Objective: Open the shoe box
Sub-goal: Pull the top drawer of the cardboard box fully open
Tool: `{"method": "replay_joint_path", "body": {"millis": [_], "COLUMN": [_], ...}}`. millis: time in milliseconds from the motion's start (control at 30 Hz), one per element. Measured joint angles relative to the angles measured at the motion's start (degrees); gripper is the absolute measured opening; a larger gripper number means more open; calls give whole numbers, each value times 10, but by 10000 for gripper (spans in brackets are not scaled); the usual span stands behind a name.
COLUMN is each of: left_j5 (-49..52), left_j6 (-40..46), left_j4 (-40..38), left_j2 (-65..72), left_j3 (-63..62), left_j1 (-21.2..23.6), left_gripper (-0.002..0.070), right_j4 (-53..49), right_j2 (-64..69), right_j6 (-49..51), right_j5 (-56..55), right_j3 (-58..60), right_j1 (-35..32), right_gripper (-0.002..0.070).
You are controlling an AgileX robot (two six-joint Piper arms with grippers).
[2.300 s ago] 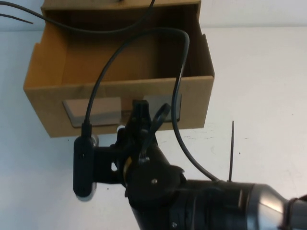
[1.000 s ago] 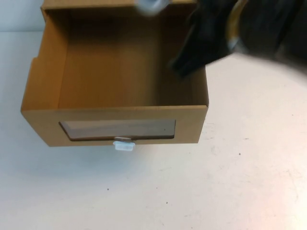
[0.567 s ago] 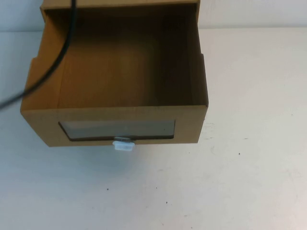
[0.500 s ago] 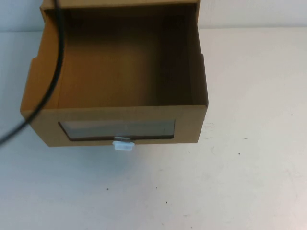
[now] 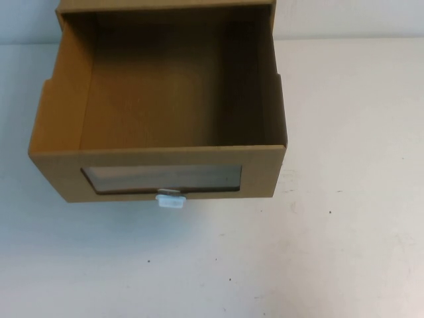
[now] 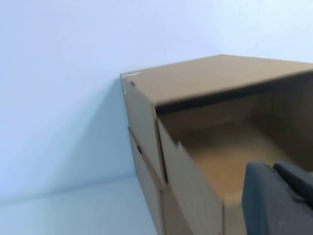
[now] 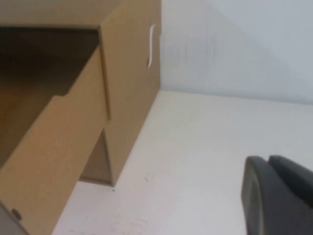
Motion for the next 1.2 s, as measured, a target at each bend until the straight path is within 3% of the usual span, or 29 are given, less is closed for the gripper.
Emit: {"method": "replay_joint_path", "body": {"millis": [200,433,1200], "left_j5": [-29,-27,-4], "left_j6": [-59,-81,-81], "left_j4": [-1,-1,-1], "left_j2": [-106,-117,-117], "left_j3": [136,230,232], "left_j1": [0,0,0], "left_gripper": [-5,-5,-5], "right_j4": [23,45,49], "right_j2": [-71,-81,-81], "right_j6": [0,0,-1], "right_j5": [-117,-237,-260], "right_j3": [152,234,237], "right_j1": [0,0,-1], "right_gripper": [-13,-14,-13]}}
